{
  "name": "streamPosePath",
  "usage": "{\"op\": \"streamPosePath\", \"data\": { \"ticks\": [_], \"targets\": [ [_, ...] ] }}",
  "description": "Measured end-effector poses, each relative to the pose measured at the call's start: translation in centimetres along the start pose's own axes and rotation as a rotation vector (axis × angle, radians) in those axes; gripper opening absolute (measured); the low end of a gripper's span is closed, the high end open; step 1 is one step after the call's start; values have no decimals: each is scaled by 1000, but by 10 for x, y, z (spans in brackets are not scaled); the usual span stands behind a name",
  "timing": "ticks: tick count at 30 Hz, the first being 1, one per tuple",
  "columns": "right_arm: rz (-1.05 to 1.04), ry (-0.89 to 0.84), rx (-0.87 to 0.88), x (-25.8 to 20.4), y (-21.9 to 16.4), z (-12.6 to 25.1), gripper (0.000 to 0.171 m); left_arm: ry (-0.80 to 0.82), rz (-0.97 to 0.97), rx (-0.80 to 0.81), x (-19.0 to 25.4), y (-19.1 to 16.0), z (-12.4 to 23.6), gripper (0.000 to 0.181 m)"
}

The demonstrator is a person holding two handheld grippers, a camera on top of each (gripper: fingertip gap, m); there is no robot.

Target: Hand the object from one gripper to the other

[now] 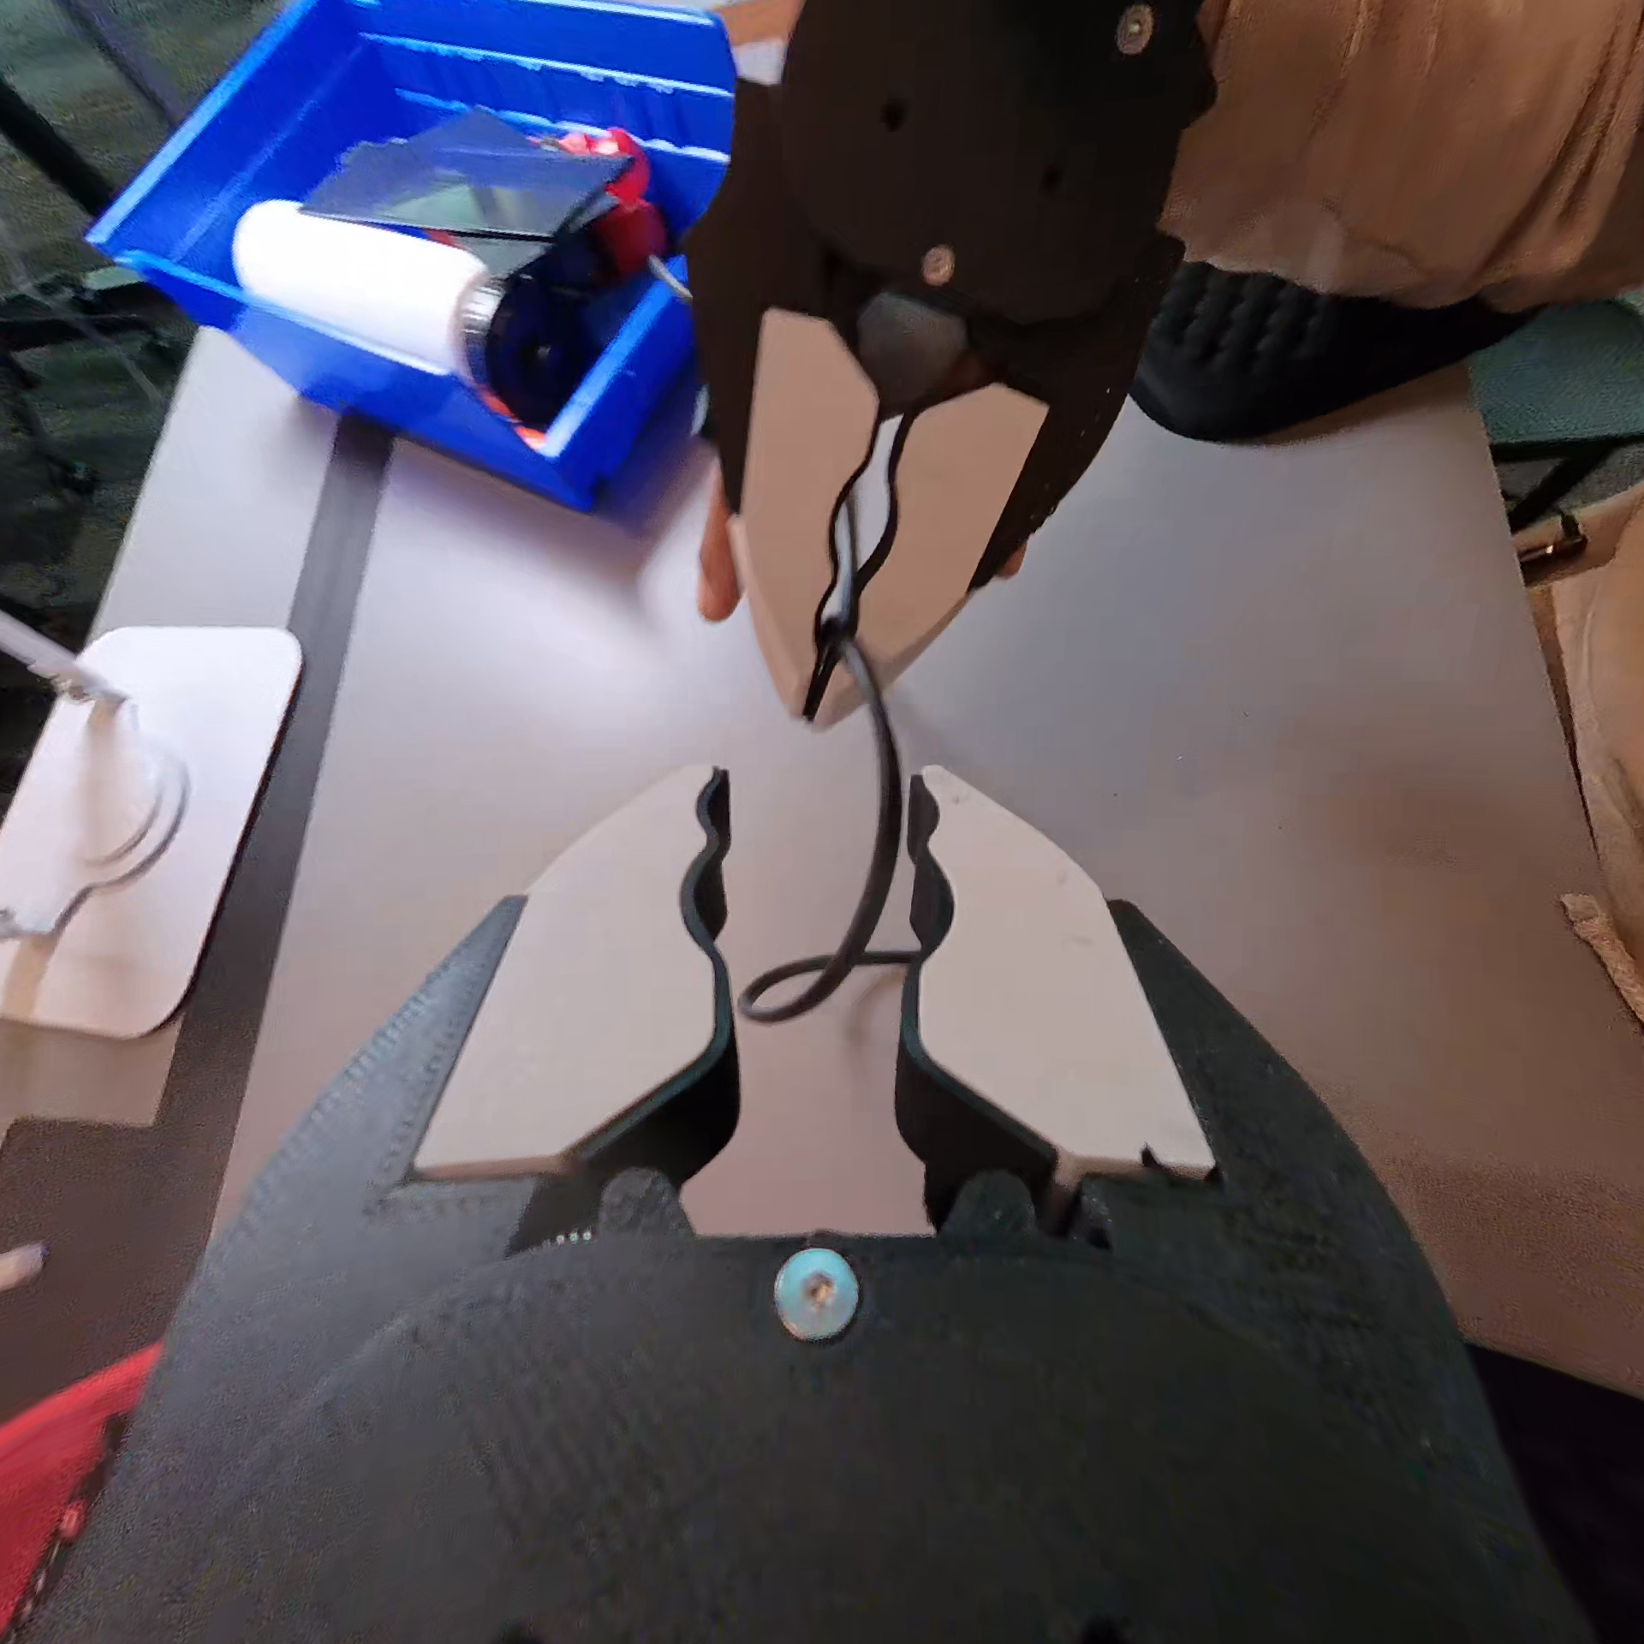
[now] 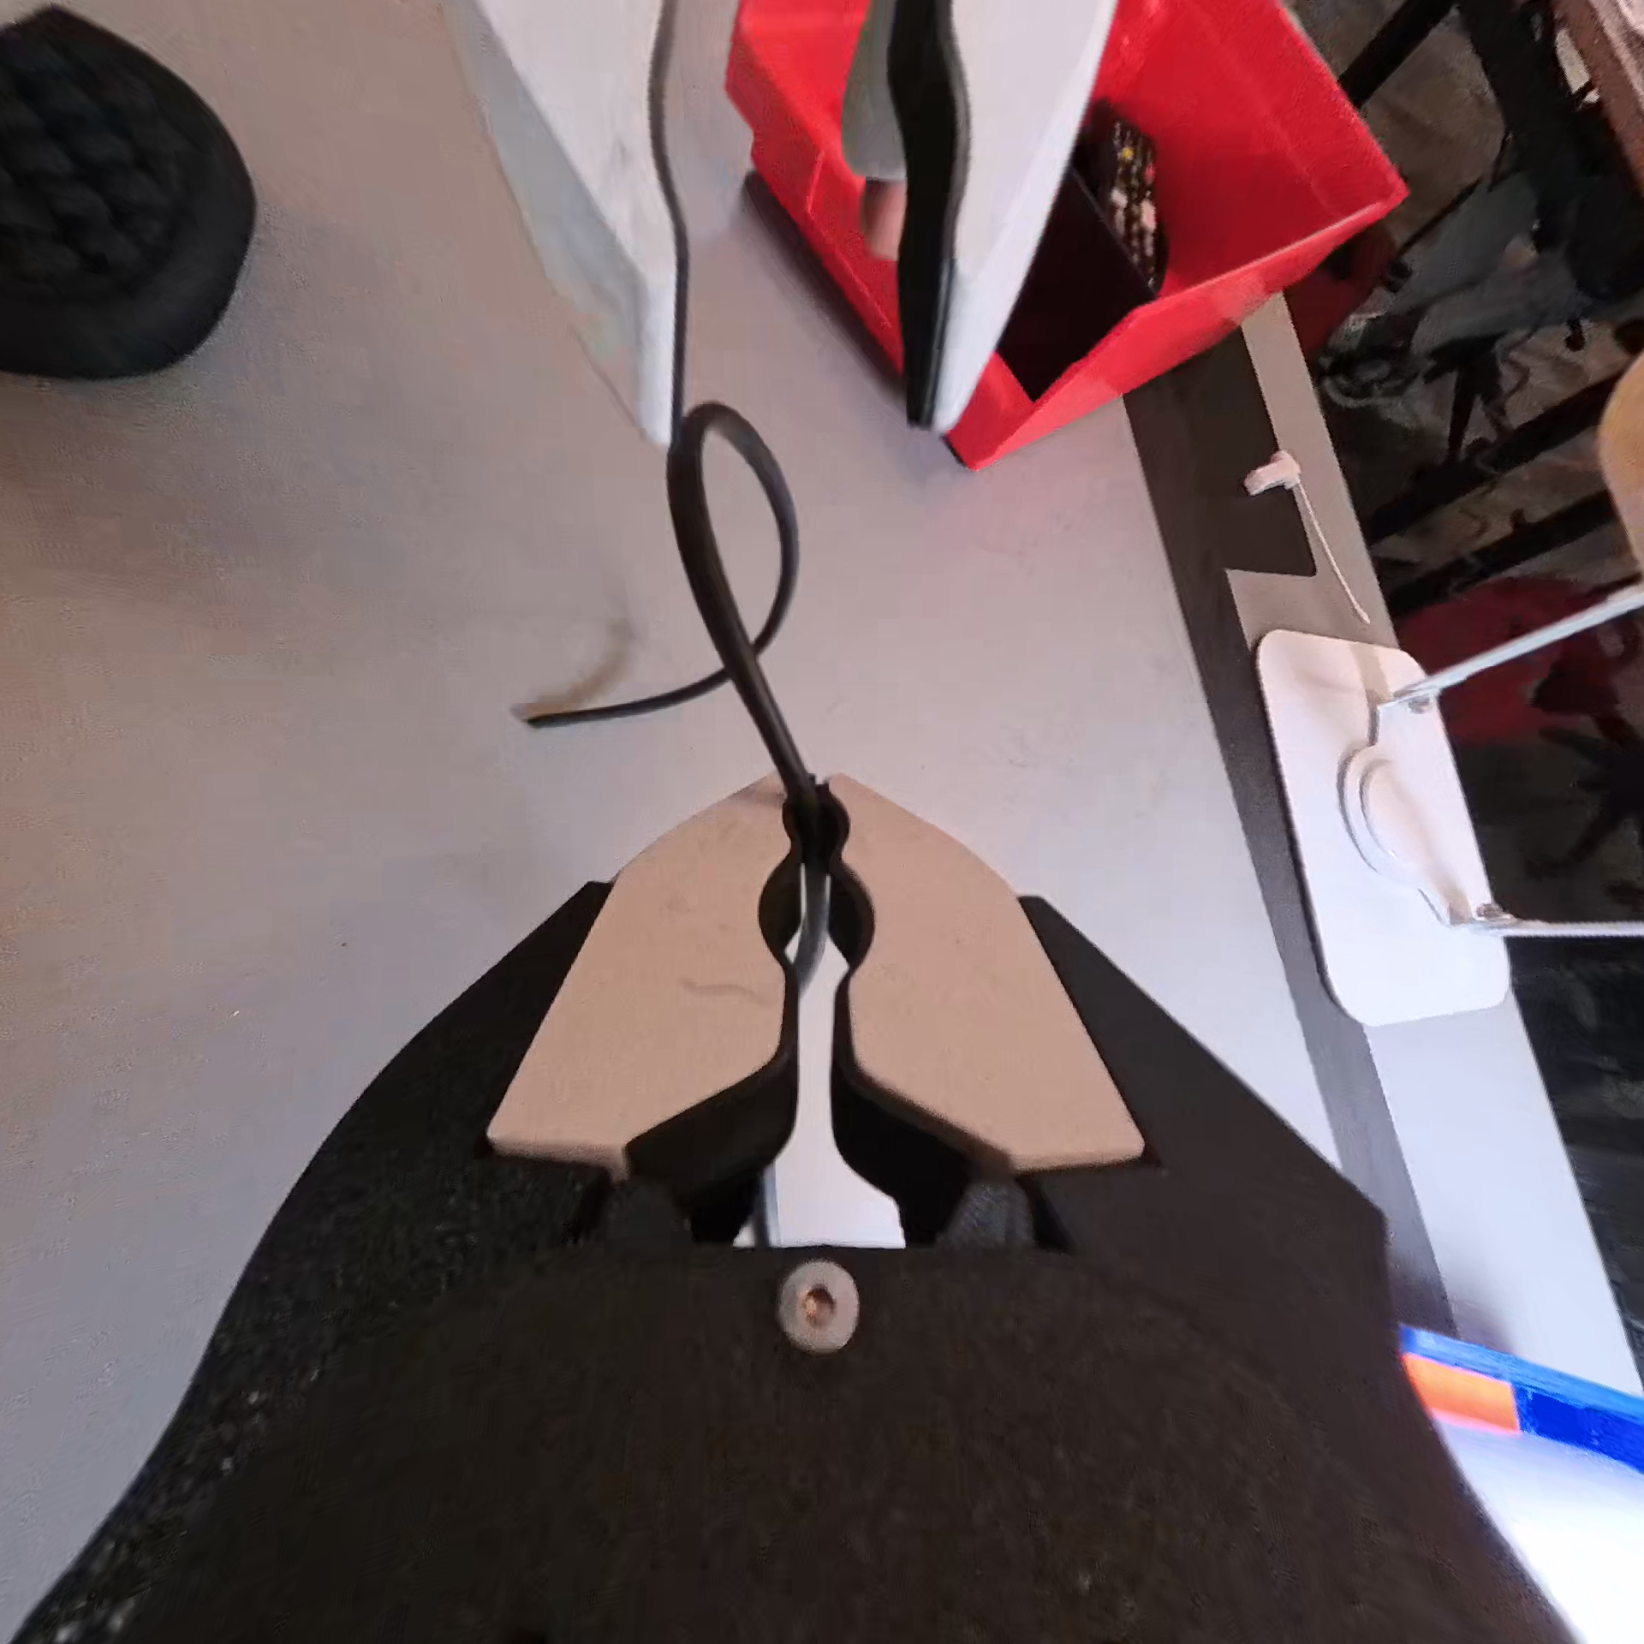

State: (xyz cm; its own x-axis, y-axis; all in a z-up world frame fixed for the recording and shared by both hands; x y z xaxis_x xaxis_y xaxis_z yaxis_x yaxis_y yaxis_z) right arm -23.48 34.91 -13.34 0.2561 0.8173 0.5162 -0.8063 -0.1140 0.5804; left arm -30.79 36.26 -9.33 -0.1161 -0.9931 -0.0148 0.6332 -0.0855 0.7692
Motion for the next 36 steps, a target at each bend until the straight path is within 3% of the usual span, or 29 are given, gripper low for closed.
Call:
{"op": "streamPosePath", "data": {
  "ticks": [3, 5, 9, 12, 14, 15, 17, 20, 22, 25, 27, 32, 34, 36],
  "targets": [
    [-6, 30, -34, -9, 4, -7, 0, -27, -55, -96, 14, -5, -33, 37],
    [-21, 27, -41, -9, 5, -6, 0, -22, -69, -118, 15, -8, -43, 2],
    [13, -23, 44, 1, 10, 10, 0, -56, -26, -10, 13, 6, -26, 1],
    [14, -24, 91, 7, 5, 18, 21, -93, -24, 64, 12, 10, -6, 1],
    [28, -13, 83, 8, -6, 17, 17, -94, -5, 90, 7, 9, 4, 1],
    [23, -10, 87, 9, -8, 16, 5, -90, 10, 81, 2, 5, 7, 1],
    [-8, 4, 107, 9, -5, 16, 4, -50, 48, 14, -10, -9, 7, 2],
    [10, -15, 17, 7, -4, 11, 4, -6, 60, -38, -15, -16, -2, 29],
    [9, -20, -45, 4, -5, 6, 4, -4, 17, -34, -6, -8, -12, 35],
    [7, -4, -82, -3, -1, 0, 3, 2, -31, -54, 6, -2, -32, 30],
    [14, 0, -86, -7, 2, -1, 3, 19, -28, -70, 5, -2, -41, 6],
    [27, -46, 18, 3, 11, 14, 9, -49, -14, -6, 8, 4, -24, 4],
    [47, -67, 3, 9, 3, 19, 19, -59, -13, 38, 6, 7, -11, 4],
    [50, -53, -1, 10, -7, 17, 19, -72, 1, 70, 4, 8, 0, 4]
  ]
}}
Point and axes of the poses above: each gripper's, where its closed fingertips meet, z back along the fingers, y out of its top, x = y × z across the jaws, the point moved 3 cm from there along z, back along the fingers, and after that the axes turned 13 degrees about z, right-handed, at the moved point
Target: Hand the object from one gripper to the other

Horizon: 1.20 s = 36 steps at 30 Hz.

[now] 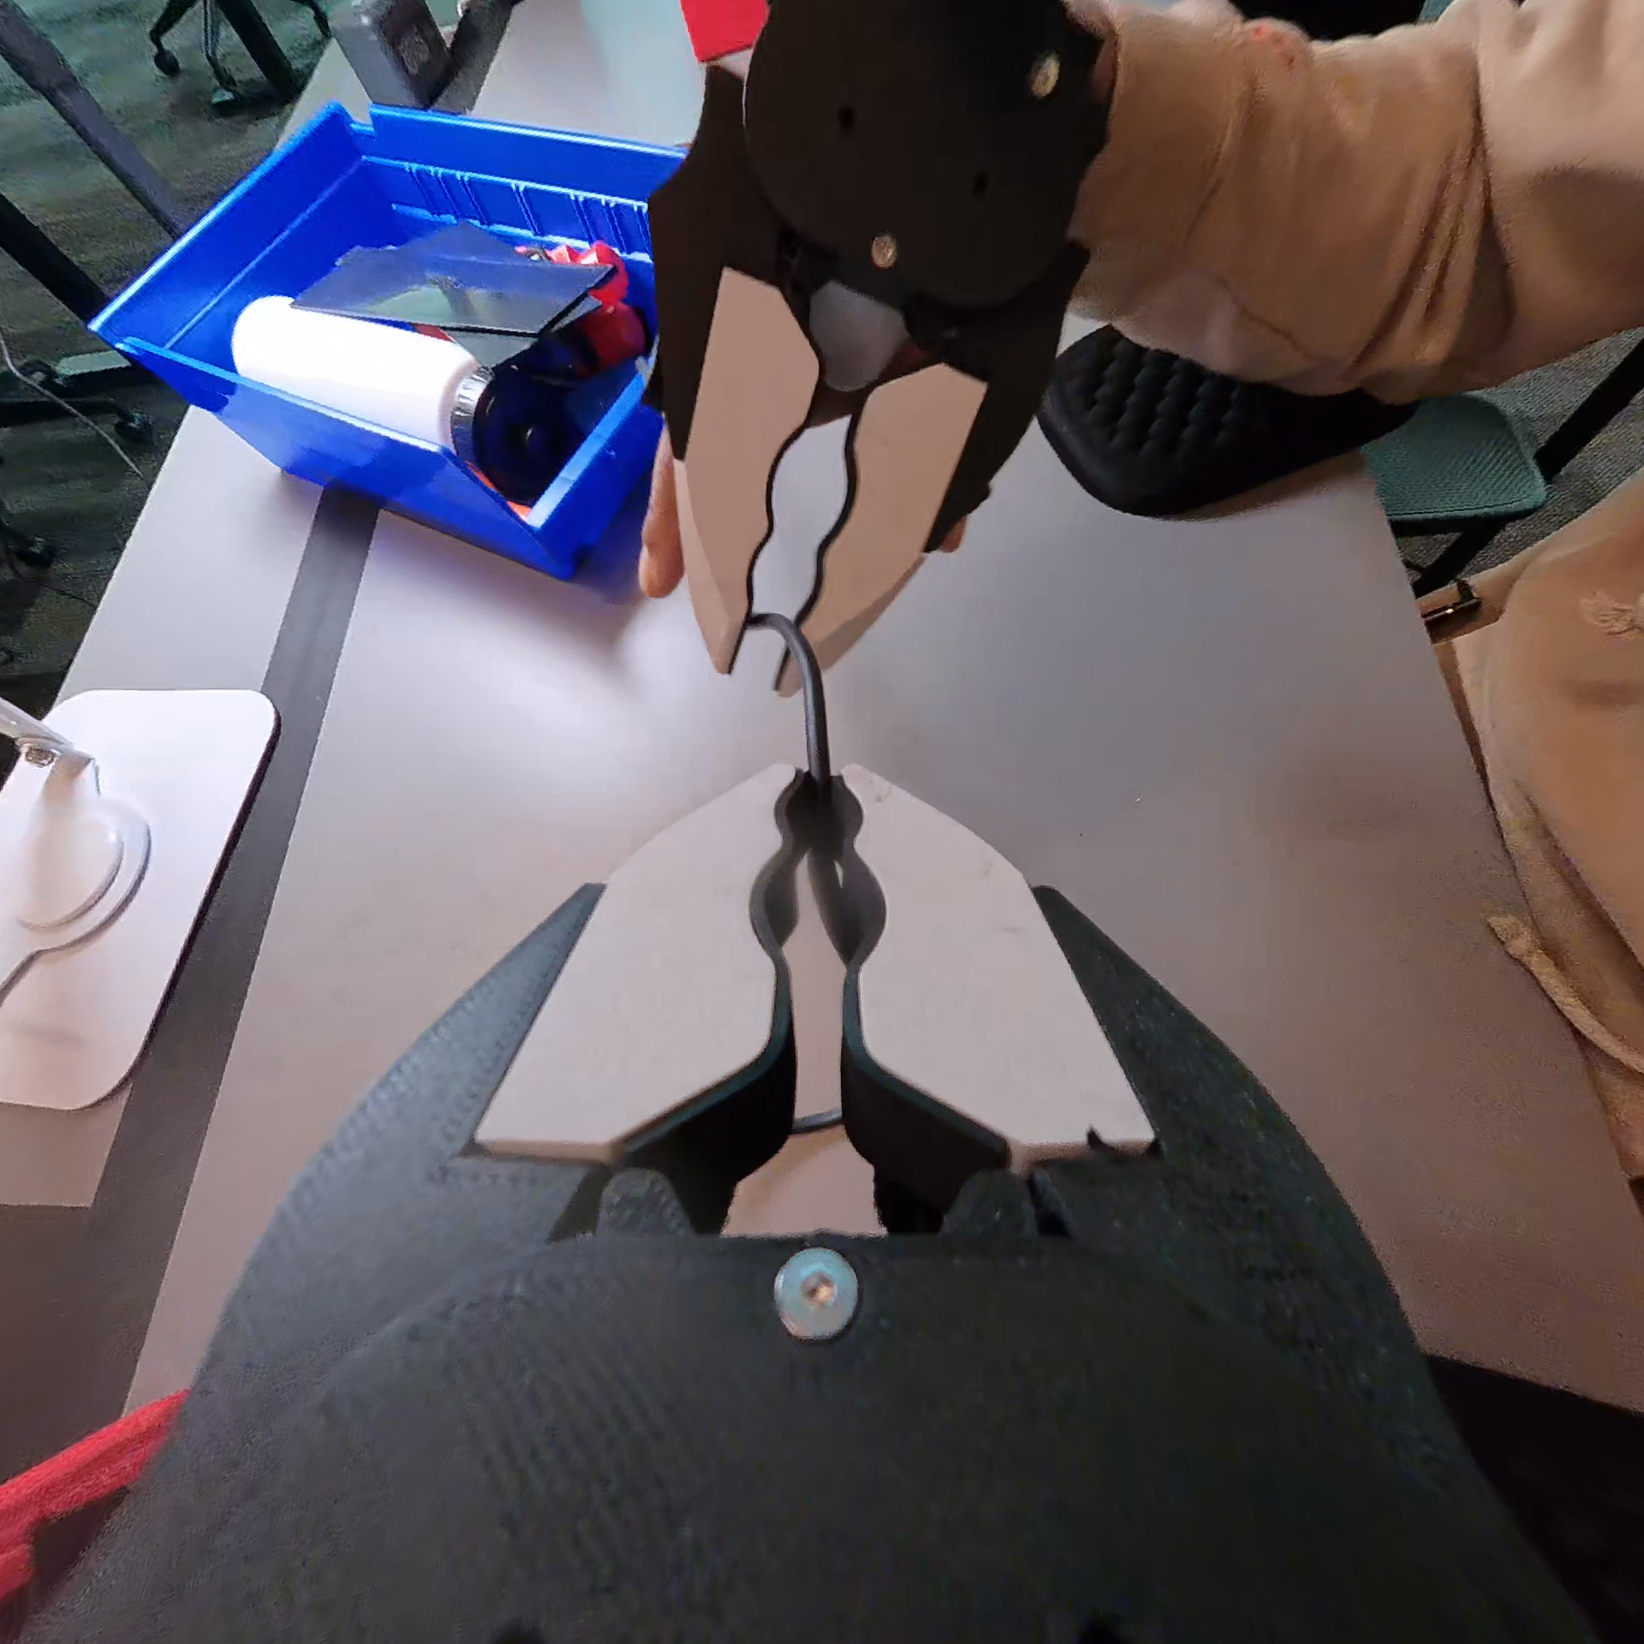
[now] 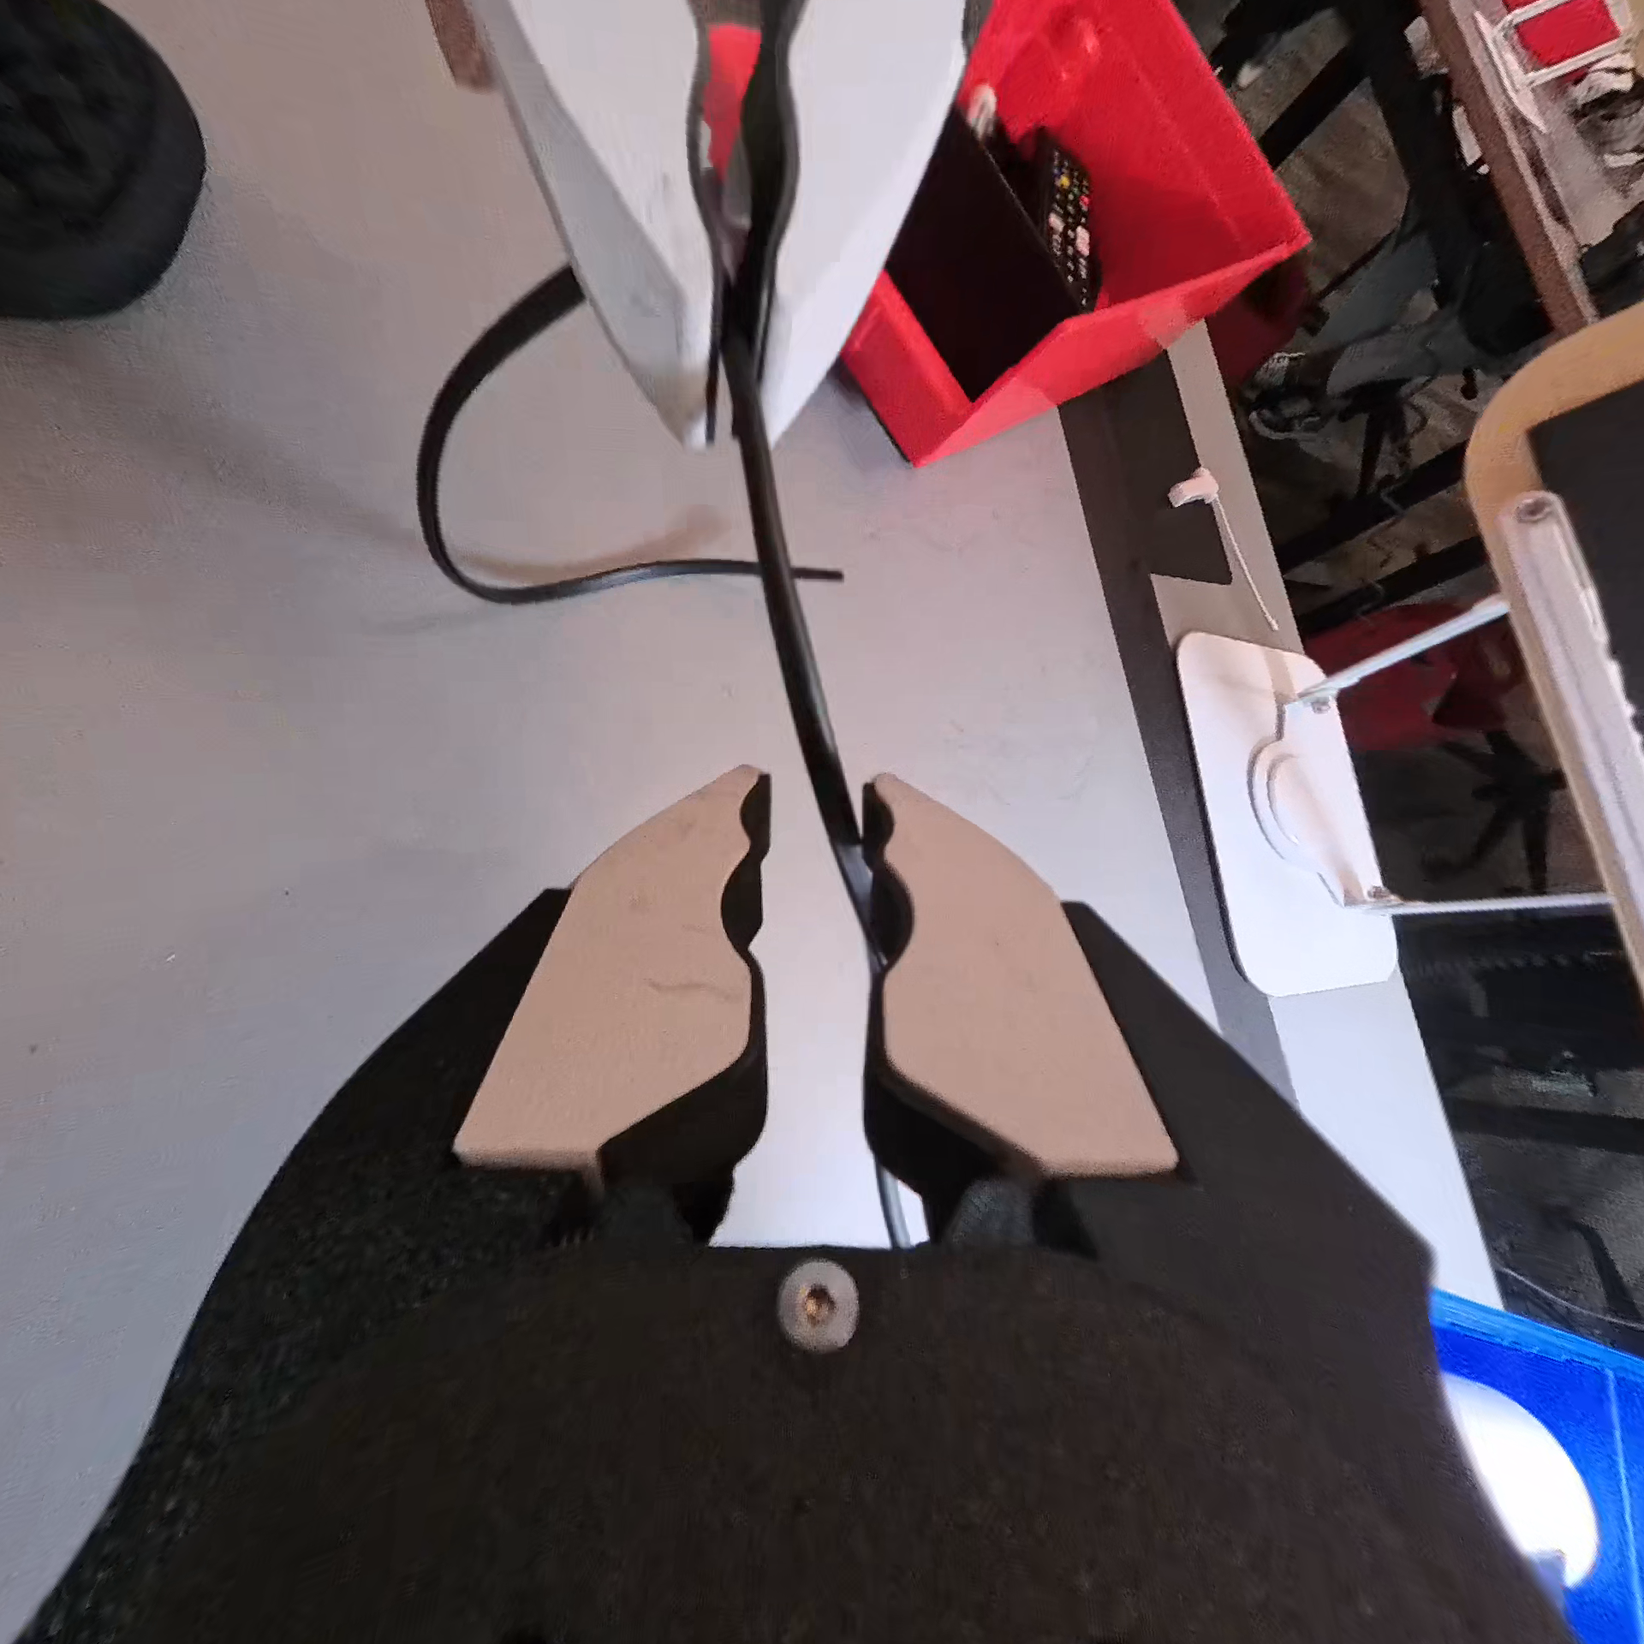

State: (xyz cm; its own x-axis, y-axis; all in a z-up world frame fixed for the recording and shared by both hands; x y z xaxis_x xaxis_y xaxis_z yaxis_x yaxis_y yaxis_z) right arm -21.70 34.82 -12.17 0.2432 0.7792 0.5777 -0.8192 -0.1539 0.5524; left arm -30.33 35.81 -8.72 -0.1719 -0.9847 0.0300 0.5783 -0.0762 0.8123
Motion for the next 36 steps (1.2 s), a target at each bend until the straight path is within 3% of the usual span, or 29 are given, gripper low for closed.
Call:
{"op": "streamPosePath", "data": {
  "ticks": [2, 5, 7, 9, 14, 18, 21, 23, 25, 28, 30, 32, 34, 36],
  "targets": [
    [-14, -2, 13, 2, -5, -5, 5, -5, 10, -7, -2, -3, 6, 4],
    [-19, 15, 21, 0, 0, -5, 4, 46, 50, -81, -13, -18, 6, 5],
    [-6, 10, -19, -2, 2, -5, 4, 74, 54, -82, -15, -17, -1, 28],
    [-6, 11, -58, -5, 3, -8, 4, 53, 32, -78, -7, -11, -14, 34],
    [43, 17, -107, -15, 9, -14, 4, 35, 29, -104, 2, -9, -43, 7],
    [32, 13, 31, -11, 21, -3, 6, -29, 42, -52, 4, -4, -24, 6],
    [38, 42, 30, -10, 7, -2, 21, -64, 18, -12, 8, -2, -4, 6],
    [19, 71, 66, -12, 1, -7, 5, -59, 28, -26, 4, -6, 4, 6],
    [-15, 94, 97, -12, 5, -8, 4, -29, 42, -33, -3, -11, 6, 6],
    [26, 61, 51, -12, 9, -7, 4, -14, 70, -38, -7, -12, -1, 33],
    [59, 43, -25, -14, 8, -9, 4, -33, 60, -44, 1, -9, -12, 36],
    [97, 35, -72, -18, 11, -11, 4, -39, 44, -90, 8, -10, -29, 30],
    [113, 25, -93, -20, 14, -11, 4, 5, 46, -137, 5, -14, -41, 6],
    [131, -8, -104, -16, 14, -7, 4, 0, 95, -134, 2, -14, -40, 6]
  ]
}}
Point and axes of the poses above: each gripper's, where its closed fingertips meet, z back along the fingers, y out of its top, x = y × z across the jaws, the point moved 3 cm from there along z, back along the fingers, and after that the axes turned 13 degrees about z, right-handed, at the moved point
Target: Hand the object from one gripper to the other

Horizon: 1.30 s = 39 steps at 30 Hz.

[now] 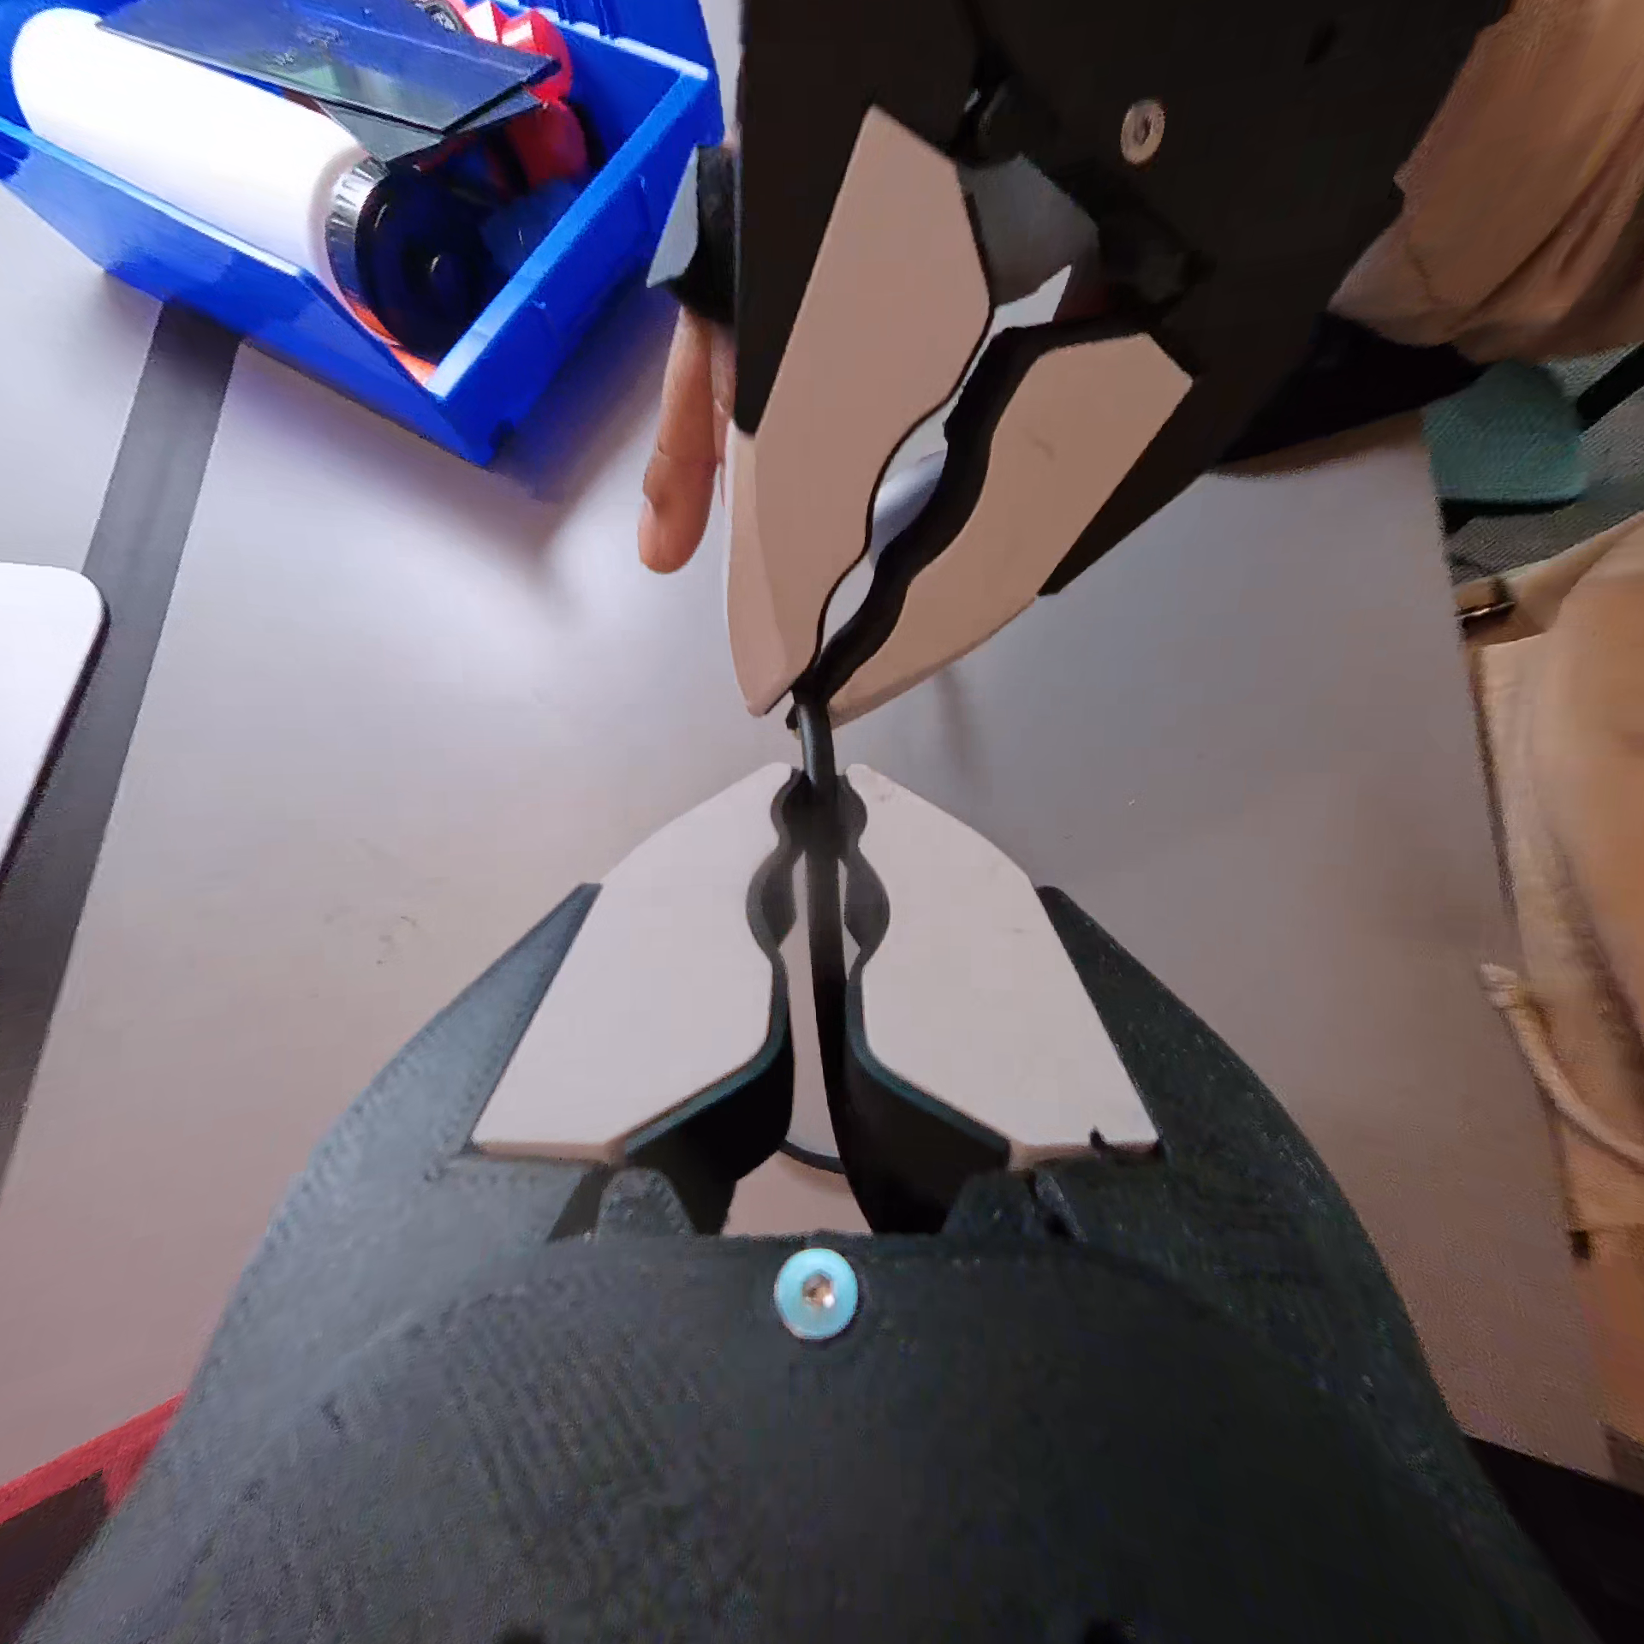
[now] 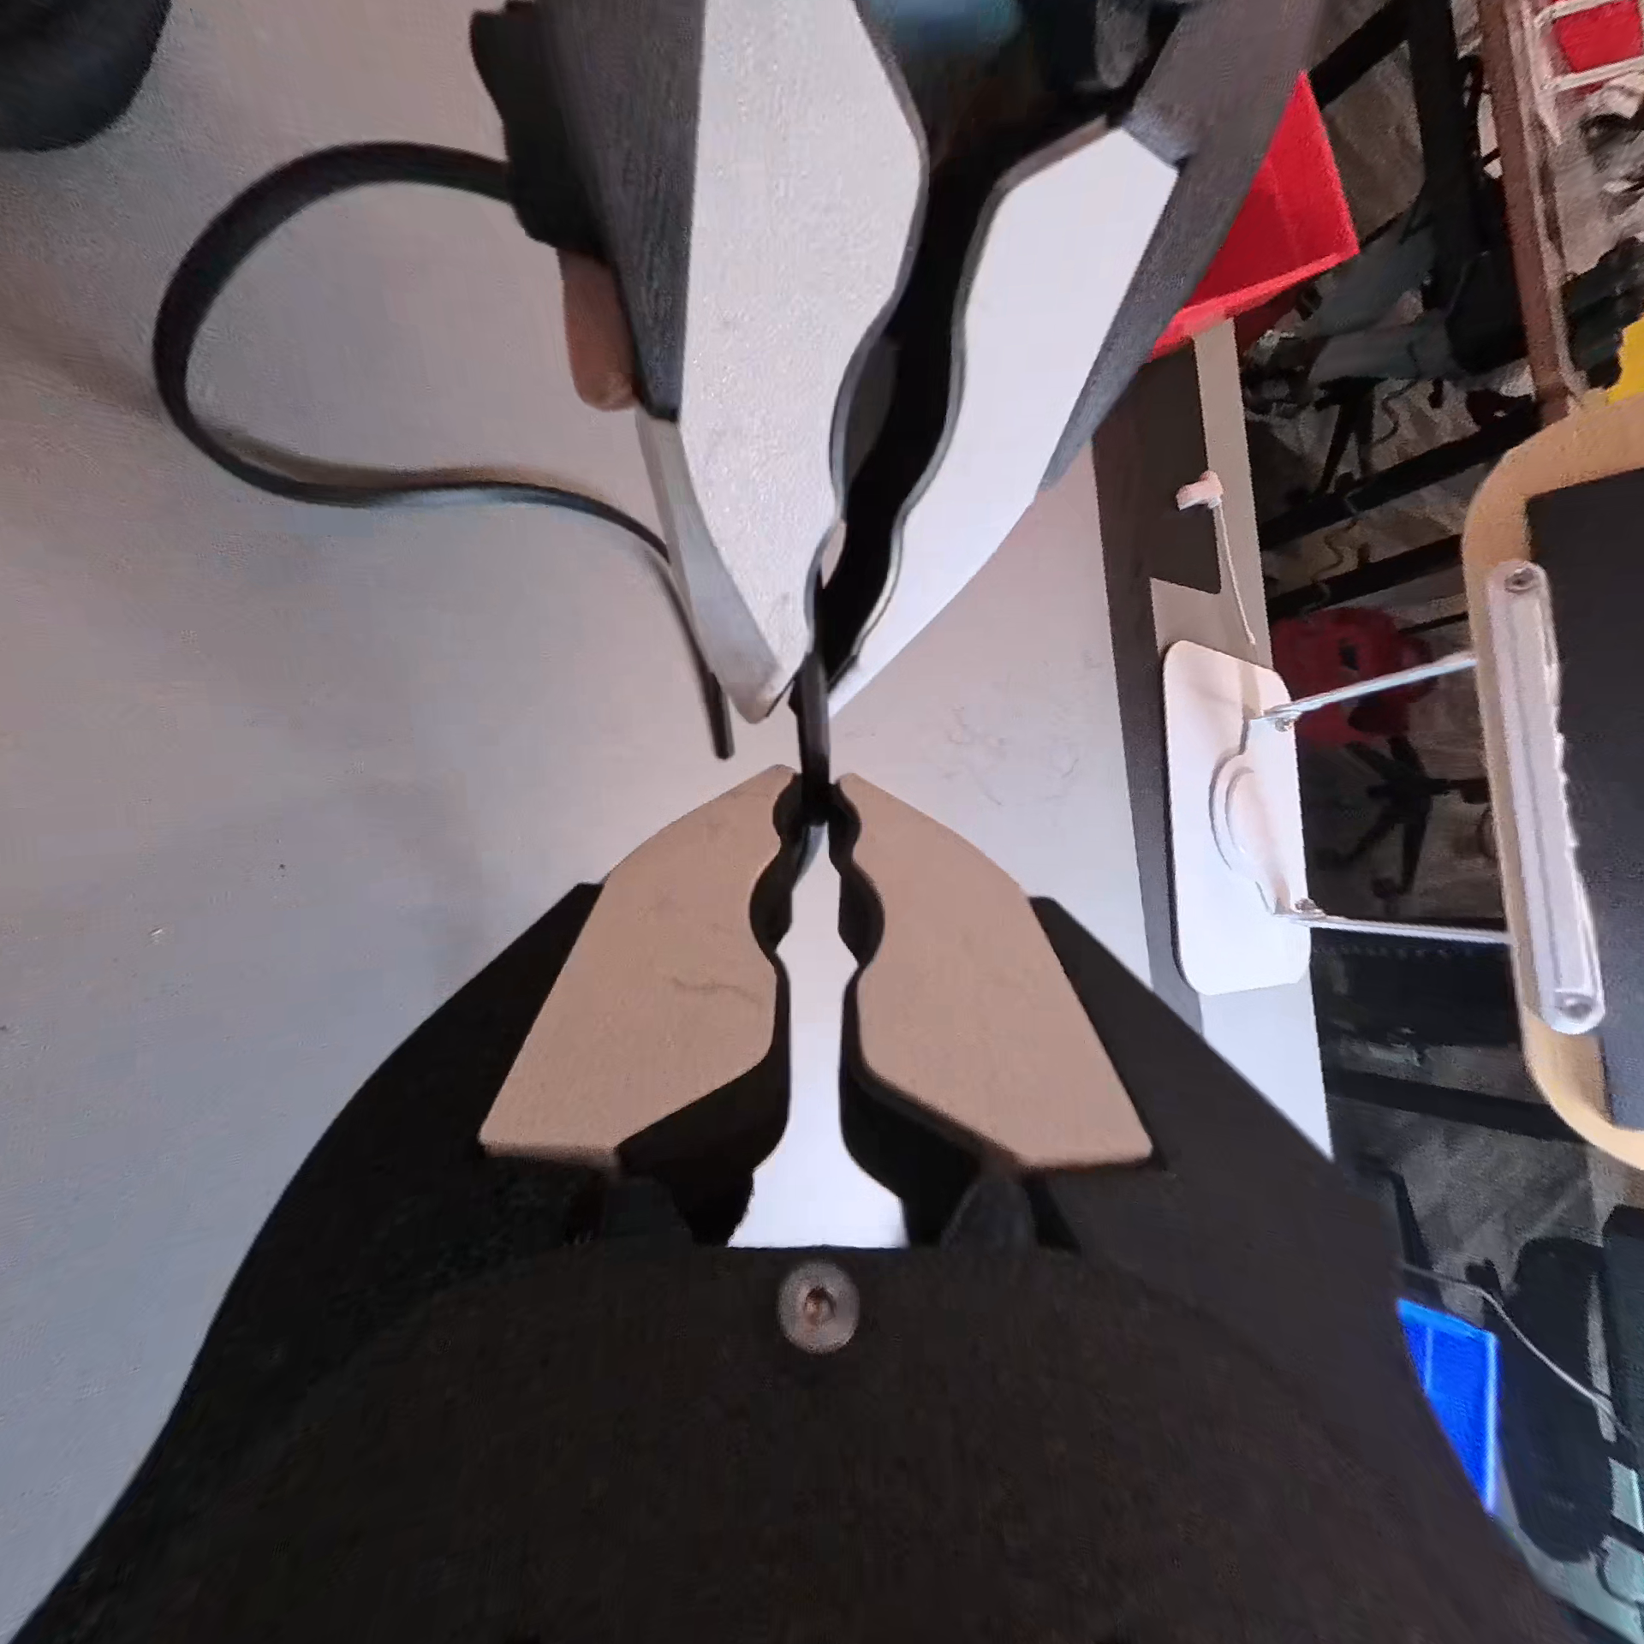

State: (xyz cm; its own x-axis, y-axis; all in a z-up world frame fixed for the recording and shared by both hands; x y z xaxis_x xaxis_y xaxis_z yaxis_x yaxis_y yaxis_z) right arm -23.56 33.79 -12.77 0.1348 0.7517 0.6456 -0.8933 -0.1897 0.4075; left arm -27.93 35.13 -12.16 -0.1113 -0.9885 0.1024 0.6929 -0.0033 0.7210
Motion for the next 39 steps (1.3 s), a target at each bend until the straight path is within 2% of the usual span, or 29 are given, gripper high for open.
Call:
{"op": "streamPosePath", "data": {
  "ticks": [2, 5, 7, 10, 13, 16, 18, 20, 22, 25, 28, 30, 32, 35, 37, 39],
  "targets": [
    [-46, -17, 102, 7, 6, 9, 5, -48, 14, 40, 1, 3, 11, 6],
    [-74, 12, 152, 7, 1, 12, 21, -75, -32, 109, 5, 6, 33, 6],
    [-73, 31, 153, 4, -3, 6, 5, -63, -23, 121, 1, 5, 42, 6],
    [-81, 31, 169, 5, 2, 5, 5, -30, -4, 104, -8, -2, 45, 6],
    [-65, 15, 125, 5, 2, 8, 5, 22, 11, 82, -12, -3, 40, 31],
    [-30, 18, 49, 0, 3, 4, 5, 34, -49, 6, -1, -4, 20, 33],
    [-7, 29, 10, -6, 6, -2, 5, 23, -75, -53, 7, -7, 5, 26],
    [22, 35, -12, -10, 7, -5, 5, 32, -73, -79, 7, -8, -3, 6],
    [29, 20, -10, -8, 7, -3, 5, 26, -45, -55, 5, -5, 0, 6],
    [-39, -17, 165, 4, 17, 12, 6, -23, -50, 53, 8, 6, 21, 6],
    [-97, 6, 244, 9, 13, 18, 21, -70, -84, 149, 13, 12, 44, 6],
    [-96, 23, 258, 6, 10, 12, 17, -84, -79, 189, 13, 14, 55, 6],
    [-102, 29, 291, 4, 14, 8, 7, -101, -71, 207, 12, 13, 60, 6],
    [-96, 16, 285, 6, 16, 9, 6, -69, -52, 203, 3, 9, 63, 6],
    [-100, 2, 259, 10, 13, 14, 6, -32, -24, 169, -6, 3, 61, 12],
    [-88, -26, 188, 14, 6, 17, 5, 16, -11, 120, -11, -2, 54, 30]
  ]
}}
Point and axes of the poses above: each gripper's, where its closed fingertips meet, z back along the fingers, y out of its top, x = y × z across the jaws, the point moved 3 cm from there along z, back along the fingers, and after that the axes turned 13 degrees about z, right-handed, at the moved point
